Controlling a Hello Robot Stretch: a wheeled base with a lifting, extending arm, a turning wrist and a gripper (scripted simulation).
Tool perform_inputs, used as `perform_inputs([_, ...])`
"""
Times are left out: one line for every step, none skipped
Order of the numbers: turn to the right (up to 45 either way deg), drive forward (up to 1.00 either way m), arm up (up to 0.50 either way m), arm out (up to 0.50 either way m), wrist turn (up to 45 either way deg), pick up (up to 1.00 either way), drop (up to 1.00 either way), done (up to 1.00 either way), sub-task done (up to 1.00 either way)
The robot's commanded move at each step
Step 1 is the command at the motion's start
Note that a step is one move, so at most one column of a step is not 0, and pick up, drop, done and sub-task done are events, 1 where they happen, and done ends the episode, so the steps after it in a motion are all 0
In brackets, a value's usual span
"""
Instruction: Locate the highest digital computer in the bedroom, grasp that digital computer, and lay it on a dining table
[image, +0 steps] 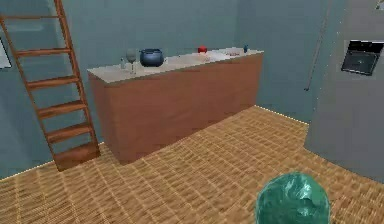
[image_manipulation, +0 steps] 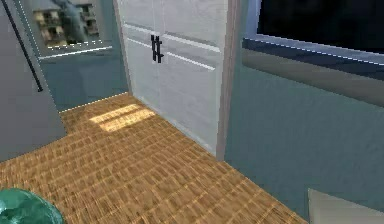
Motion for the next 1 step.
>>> perform_inputs([27.0,0.0,0.0,0.0,0.0,0.0,0.0,0.0,0.0])
